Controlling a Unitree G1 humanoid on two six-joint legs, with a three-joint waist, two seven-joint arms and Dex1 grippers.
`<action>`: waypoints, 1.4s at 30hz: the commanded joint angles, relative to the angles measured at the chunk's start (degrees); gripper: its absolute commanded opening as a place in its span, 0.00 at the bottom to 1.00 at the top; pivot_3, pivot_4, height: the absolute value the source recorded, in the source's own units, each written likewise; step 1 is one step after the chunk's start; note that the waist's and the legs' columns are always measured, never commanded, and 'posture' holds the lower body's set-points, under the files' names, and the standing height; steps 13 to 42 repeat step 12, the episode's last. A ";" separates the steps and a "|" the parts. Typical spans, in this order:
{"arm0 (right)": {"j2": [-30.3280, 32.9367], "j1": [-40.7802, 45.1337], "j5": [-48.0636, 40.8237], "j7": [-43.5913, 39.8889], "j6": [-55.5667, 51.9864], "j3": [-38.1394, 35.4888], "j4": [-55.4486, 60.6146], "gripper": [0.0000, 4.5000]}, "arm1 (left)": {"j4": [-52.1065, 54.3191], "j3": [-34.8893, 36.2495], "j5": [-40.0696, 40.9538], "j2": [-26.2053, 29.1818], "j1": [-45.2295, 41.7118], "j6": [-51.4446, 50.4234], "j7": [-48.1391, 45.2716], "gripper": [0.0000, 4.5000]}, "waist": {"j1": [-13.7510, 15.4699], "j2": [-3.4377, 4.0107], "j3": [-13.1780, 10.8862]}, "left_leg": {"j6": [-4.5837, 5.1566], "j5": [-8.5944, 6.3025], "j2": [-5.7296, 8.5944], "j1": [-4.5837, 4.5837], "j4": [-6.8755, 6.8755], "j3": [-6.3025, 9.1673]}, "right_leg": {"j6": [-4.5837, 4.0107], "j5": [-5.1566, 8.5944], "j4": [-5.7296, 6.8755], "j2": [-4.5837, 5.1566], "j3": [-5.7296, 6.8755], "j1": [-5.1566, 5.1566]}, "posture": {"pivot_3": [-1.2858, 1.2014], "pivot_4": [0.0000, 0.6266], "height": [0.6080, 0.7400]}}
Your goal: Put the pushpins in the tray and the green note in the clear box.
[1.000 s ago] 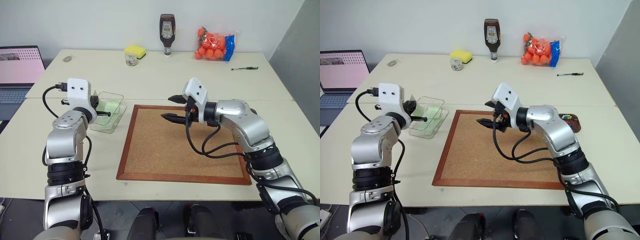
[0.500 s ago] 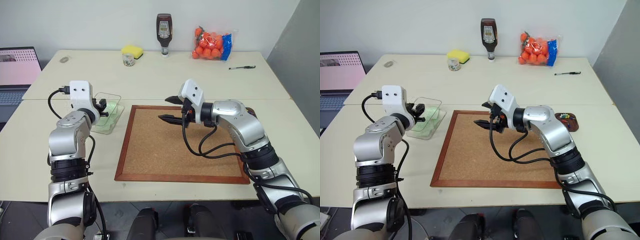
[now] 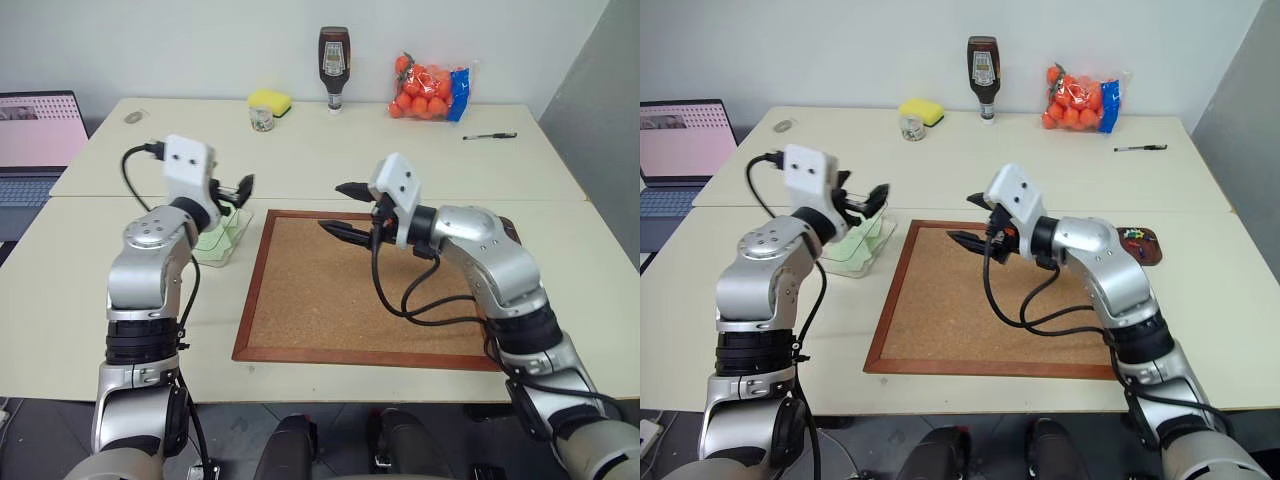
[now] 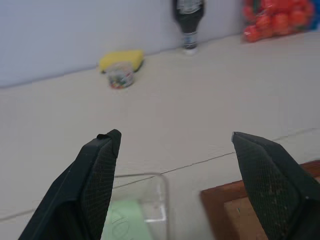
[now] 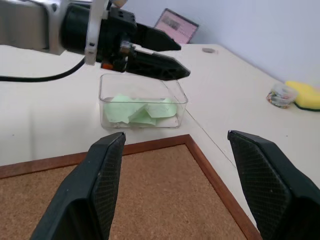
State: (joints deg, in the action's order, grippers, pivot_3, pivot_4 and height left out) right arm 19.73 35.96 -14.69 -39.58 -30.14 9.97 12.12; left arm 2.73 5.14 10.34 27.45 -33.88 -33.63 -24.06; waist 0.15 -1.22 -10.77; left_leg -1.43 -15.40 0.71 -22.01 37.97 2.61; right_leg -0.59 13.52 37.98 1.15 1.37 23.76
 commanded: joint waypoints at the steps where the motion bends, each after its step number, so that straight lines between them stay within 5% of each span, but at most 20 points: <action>1: 0.31 -8.39 2.27 7.92 2.55 -6.54 6.28 0.77 | 6.65 -4.78 1.76 -0.51 4.03 3.33 -6.01 0.84 | -0.08 0.00 0.00 | 0.00 0.00 0.00 0.01 0.00 -0.03 | 0.00 0.00 0.00 0.00 -0.03 0.00 | 0.52 0.24 1.00; 10: -0.35 -21.55 5.49 15.43 5.18 -9.44 11.43 0.77 | 7.03 -7.60 5.07 -2.69 11.05 7.37 -12.80 0.84 | -0.60 0.00 0.00 | 0.24 -0.12 -0.27 0.16 0.00 -0.35 | 0.14 0.09 0.14 -0.33 -0.29 0.11 | 0.52 0.24 1.00; 42: -0.45 -22.03 5.86 16.48 5.72 -9.72 10.71 0.77 | 6.10 -7.89 5.47 -2.64 11.49 7.83 -14.16 0.84 | -0.59 0.00 0.00 | 0.30 -0.08 -0.30 0.24 0.00 -0.33 | 0.11 -0.03 0.15 -0.41 -0.29 0.08 | 0.52 0.24 1.00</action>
